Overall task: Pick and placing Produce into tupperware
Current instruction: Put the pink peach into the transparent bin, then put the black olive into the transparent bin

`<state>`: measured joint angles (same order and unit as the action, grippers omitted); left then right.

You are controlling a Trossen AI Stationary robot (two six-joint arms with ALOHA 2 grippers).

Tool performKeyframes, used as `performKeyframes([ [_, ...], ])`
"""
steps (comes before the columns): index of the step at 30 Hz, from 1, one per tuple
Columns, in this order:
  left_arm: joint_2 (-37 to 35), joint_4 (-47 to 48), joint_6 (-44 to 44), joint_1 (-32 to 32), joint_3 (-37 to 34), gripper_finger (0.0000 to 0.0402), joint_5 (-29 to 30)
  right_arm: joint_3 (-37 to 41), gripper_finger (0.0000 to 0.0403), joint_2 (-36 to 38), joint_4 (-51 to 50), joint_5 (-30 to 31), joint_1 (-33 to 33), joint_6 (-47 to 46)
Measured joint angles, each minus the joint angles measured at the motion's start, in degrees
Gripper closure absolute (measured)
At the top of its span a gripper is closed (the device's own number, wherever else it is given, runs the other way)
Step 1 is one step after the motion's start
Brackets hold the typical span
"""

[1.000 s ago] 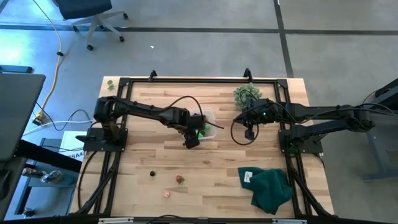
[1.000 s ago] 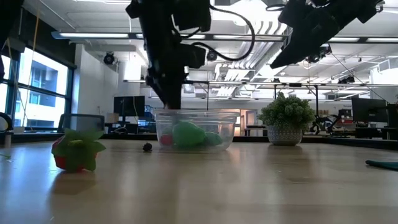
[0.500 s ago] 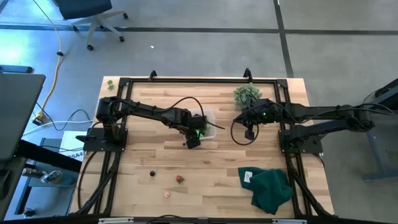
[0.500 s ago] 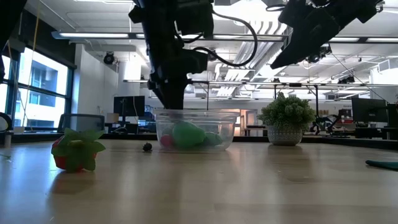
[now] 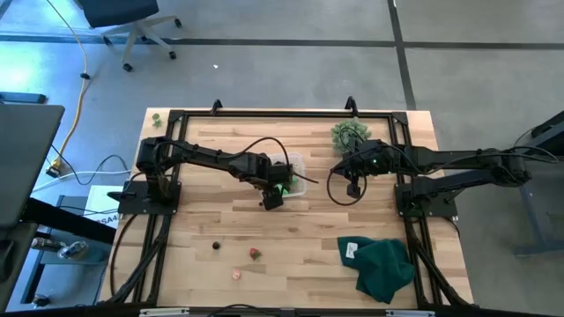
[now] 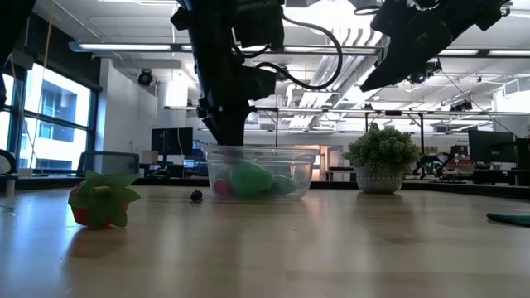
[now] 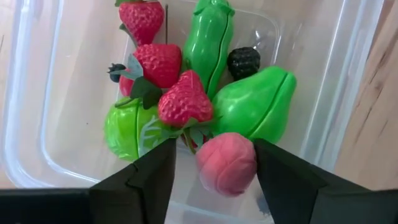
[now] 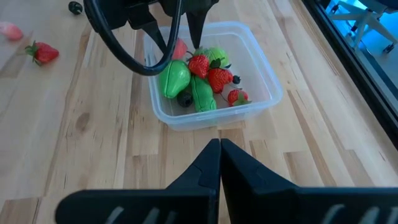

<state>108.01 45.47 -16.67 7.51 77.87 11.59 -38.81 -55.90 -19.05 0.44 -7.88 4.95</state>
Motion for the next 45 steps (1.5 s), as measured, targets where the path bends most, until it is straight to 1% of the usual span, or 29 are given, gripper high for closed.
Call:
performKeyframes([
  [4,-0.04,0.08,0.41,0.0,0.0,0.0193,-0.04,0.0,0.0401,0.0,0.0,0.0,0.02,0.01],
  [8,-0.5,2.08,1.87,0.0,1.14,0.0193,-1.07,0.0,0.0401,0.0,0.01,0.0,0.01,0.0],
  [14,-0.87,11.25,1.9,-0.01,7.04,0.0193,-1.51,0.0,0.0401,0.0,0.0,-0.01,0.01,0.01],
  [18,-0.87,19.8,1.88,0.0,12.09,0.0193,-3.84,0.0,0.0401,0.0,0.01,0.0,0.0,0.0],
  [21,-0.85,28.18,1.88,0.0,16.25,0.0193,-6.17,0.0,0.0401,0.0,0.0,0.0,0.0,0.0],
  [24,-0.85,37.4,2.08,-0.03,21.1,0.0193,-6.2,0.0,0.0401,0.0,0.01,0.0,0.01,0.01],
  [27,-0.85,44.33,5.11,-0.02,25.63,0.0193,-6.08,0.0,0.0401,0.0,0.0,-0.02,0.01,0.0],
  [30,-1.07,44.39,12.32,-0.02,27.75,0.0193,-4.76,0.0,0.0401,0.0,0.0,0.0,0.02,0.0],
  [32,-1.74,44.56,17.48,-0.07,27.76,0.0193,-3.75,0.0,0.0401,0.0,0.0,-0.01,0.02,0.0],
  [36,-2.25,44.54,25.06,-0.77,27.32,0.0193,-1.75,0.0,0.0401,0.0,0.0,-0.02,0.02,0.02],
  [38,-2.38,44.44,26.35,-0.83,27.34,0.0193,-0.88,0.0,0.0401,0.0,0.02,0.0,0.0,0.01],
  [41,-2.45,44.49,26.11,-0.76,27.36,0.0193,0.85,0.0,0.0401,0.0,0.01,0.0,0.0,0.0],
  [44,-2.5,43.97,25.3,-2.2,27.36,0.0193,5.07,0.0,0.0401,0.0,0.0,-0.02,0.0,0.0],
  [45,-2.82,43.52,25.07,-2.83,27.32,0.0192,5.64,0.0,0.0401,0.0,0.02,-0.02,0.02,0.0],
])
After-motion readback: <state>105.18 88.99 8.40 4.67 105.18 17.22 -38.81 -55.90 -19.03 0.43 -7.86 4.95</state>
